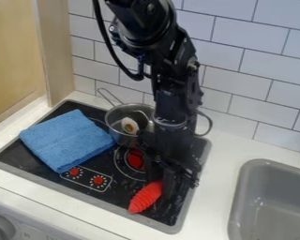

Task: Take the red fork and move it to the left side above the blue cloth

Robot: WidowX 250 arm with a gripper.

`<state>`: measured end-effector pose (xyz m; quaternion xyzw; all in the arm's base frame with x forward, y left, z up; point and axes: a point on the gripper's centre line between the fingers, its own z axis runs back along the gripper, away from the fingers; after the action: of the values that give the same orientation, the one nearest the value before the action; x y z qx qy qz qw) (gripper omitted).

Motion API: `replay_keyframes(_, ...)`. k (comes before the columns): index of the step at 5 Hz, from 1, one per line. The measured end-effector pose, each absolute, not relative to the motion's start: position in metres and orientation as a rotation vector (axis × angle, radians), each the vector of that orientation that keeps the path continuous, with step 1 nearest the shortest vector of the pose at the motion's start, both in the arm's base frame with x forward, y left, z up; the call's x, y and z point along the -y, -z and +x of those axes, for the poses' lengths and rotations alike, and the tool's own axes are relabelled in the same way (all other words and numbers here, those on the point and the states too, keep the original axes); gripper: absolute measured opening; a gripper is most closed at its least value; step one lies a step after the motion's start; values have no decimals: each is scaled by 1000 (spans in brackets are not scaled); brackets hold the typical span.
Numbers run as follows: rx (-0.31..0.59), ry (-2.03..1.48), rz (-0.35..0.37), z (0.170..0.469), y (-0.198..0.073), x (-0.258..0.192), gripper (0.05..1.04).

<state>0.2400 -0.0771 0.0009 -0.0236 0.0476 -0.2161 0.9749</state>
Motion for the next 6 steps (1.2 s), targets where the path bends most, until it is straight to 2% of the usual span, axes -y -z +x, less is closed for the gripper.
replay_keyframes(2, -101, 453, -58, 238, -6, 80, 336)
replay_keyframes(3, -20, 450, -45, 246, -39, 83, 336)
replay_keyframes(4, 16, 404, -26, 248, -64, 80, 336)
replay_keyframes(5, 60, 322, -30, 248, -87, 63, 334)
replay_keyframes(6, 104, 157, -27, 248, -103, 25, 334)
